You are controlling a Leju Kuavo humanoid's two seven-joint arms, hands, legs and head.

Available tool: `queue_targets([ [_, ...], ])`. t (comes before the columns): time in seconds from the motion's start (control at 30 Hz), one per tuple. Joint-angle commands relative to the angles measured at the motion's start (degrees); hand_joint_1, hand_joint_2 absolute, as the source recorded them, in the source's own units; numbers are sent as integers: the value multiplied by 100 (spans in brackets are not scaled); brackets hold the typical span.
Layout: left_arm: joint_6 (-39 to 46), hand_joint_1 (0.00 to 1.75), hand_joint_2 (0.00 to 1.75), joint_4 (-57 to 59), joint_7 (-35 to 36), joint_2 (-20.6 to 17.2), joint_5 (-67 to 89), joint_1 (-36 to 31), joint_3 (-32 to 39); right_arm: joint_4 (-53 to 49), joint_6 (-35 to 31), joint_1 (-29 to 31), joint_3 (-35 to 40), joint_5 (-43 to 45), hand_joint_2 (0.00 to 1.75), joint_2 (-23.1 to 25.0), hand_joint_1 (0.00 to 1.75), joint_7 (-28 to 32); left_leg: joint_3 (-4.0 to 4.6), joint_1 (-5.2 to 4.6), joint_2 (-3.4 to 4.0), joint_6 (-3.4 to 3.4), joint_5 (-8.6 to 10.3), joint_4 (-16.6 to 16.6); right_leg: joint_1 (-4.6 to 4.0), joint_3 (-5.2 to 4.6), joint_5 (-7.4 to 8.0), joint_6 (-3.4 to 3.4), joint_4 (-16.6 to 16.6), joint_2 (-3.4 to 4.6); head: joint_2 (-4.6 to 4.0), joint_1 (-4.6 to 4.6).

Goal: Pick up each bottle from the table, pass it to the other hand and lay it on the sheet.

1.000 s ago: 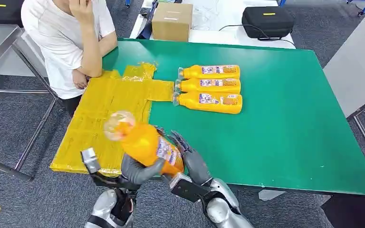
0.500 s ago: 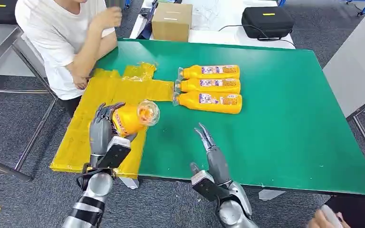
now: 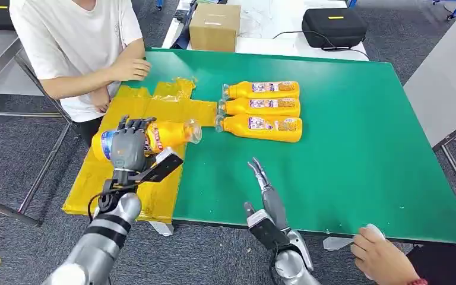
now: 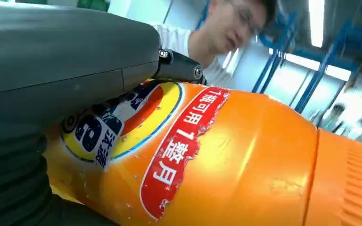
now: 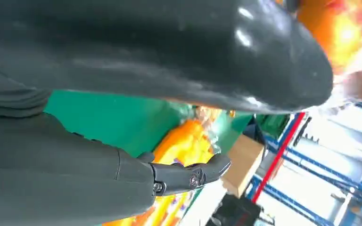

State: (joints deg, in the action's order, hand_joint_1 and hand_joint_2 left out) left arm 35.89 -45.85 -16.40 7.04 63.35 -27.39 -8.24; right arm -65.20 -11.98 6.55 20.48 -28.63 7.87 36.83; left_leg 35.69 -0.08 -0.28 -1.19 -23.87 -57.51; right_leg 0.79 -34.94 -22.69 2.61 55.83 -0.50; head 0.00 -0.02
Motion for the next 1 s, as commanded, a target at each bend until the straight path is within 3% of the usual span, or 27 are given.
queue_targets([
  [0.03,-346,175,175,2310,615,-273,845,-1334,-542,699,74,340,31,-27,0,38,0,113,-28,6,2,7,-11,-1,-6,28,-10,-10,0,2,0,-2],
  [0.37,-1333,162,175,2763,1052,-333,785,-1545,-304,747,18,292,-100,58,0,35,0,188,-18,3,9,7,-8,0,-4,17,-4,-7,0,10,0,-2],
  [0.43,-1437,152,175,2826,1054,-329,820,-1543,-219,769,43,271,-143,72,0,53,0,264,-17,4,6,7,-7,1,-5,16,-4,-8,-1,6,0,-2],
  [0.6,-1437,152,175,2826,1054,-329,820,-1543,-219,769,43,271,-143,72,0,53,0,264,-18,5,7,7,-10,-1,-5,18,-6,-7,0,7,0,-2],
  [0.63,-1437,143,175,2826,1054,-329,820,-1543,-219,769,43,271,-143,72,0,53,0,264,-13,5,4,6,-7,-1,-5,13,-5,-5,0,5,0,-2],
  [0.67,-1571,124,175,2834,1077,-305,773,-1540,-170,785,55,273,-147,78,0,62,0,264,-31,7,6,9,-18,-6,-7,32,-14,-10,3,7,0,0],
  [0.73,-1796,61,175,2843,1073,-279,653,-1545,-54,818,50,280,-168,93,0,79,0,268,-34,7,6,9,-19,-7,-7,35,-16,-10,5,8,0,-2],
  [0.83,-2033,7,175,2877,1122,-239,682,-1559,-73,859,16,291,-194,109,0,86,0,297,-35,7,7,10,-20,-8,-7,35,-17,-12,7,9,0,0],
  [1.0,-2618,0,175,2876,1043,-165,439,-1583,130,863,-79,298,-220,170,0,52,0,317,-13,4,0,6,-5,0,-4,14,-5,-6,-1,1,0,0],
])
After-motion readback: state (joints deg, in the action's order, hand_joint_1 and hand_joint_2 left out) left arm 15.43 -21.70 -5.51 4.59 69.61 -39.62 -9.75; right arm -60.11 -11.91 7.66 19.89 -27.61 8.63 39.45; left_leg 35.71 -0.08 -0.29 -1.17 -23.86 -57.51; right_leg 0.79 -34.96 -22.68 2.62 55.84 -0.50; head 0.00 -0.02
